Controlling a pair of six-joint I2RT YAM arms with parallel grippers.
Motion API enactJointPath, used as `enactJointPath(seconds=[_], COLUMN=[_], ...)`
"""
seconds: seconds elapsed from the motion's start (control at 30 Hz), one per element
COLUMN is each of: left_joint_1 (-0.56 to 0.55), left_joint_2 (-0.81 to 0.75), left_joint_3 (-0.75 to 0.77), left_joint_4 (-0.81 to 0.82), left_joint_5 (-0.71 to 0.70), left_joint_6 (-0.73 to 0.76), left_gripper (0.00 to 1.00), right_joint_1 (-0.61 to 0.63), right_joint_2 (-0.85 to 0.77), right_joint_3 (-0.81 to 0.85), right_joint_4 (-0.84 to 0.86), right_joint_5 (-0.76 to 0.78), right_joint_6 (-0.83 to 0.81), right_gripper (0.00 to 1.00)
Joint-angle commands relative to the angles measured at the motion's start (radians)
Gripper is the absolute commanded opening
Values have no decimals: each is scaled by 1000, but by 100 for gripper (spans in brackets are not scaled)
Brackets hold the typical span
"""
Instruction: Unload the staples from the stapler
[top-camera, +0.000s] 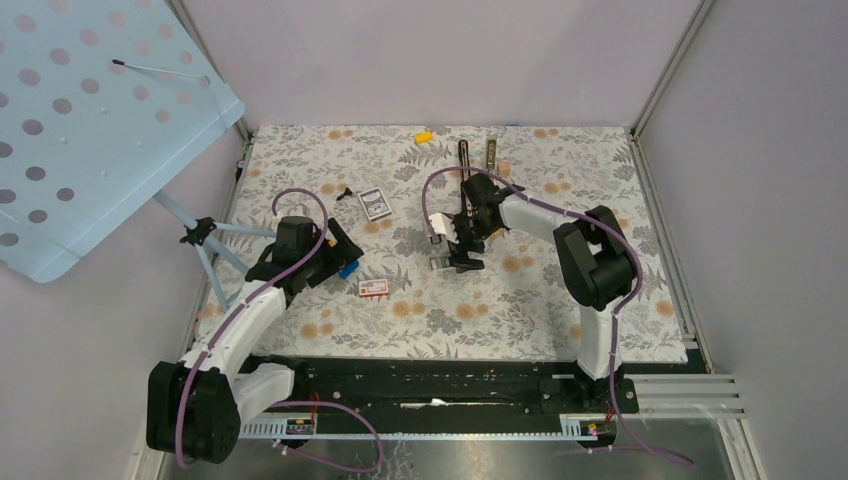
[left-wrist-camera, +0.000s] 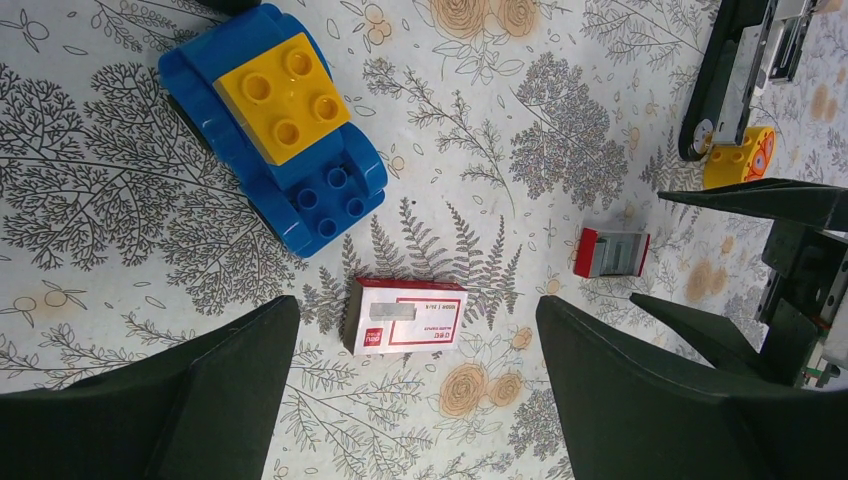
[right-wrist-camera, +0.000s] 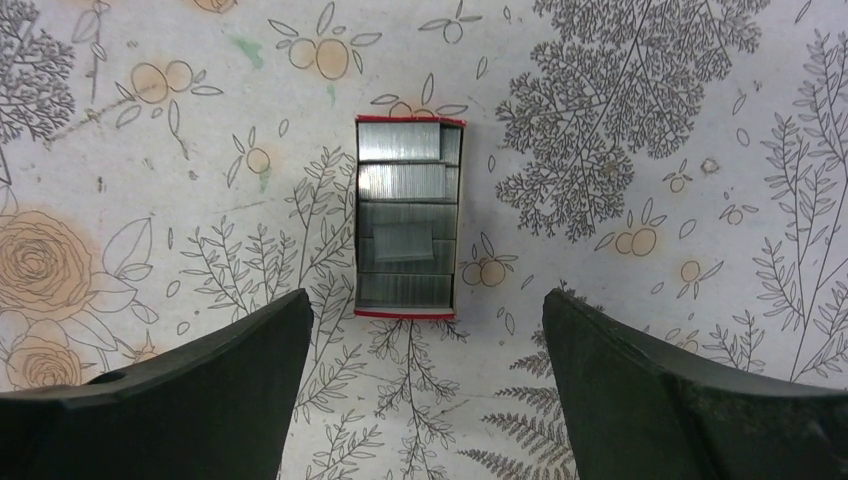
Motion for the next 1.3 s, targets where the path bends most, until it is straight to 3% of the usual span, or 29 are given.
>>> enactJointPath(seconds=[0.0,0.4,0.73,0.9,1.27], left_joint_1=[8,14,14,14,14], left_joint_2=[-9,-9,-11,-8,26], left_joint_3=[3,-5,-45,-53,-86], left_joint_4=[37,41,63,73,123], left_joint_5=[21,24,57,62,98], left_joint_6=[4,7,-16,-25,-40], left_gripper=[93,92,90,89,88], right_joint_1=[14,39,41,42,42], right_joint_2=[21,69,115,113,50], right_joint_3=[44,82,127,108,6], right_joint_4=[-37,-73,-158,-154,-96], right_joint_5=[58,81,81,89,89], right_joint_6=[12,32,12,10,-2], right_gripper=[91,83,70,60,50])
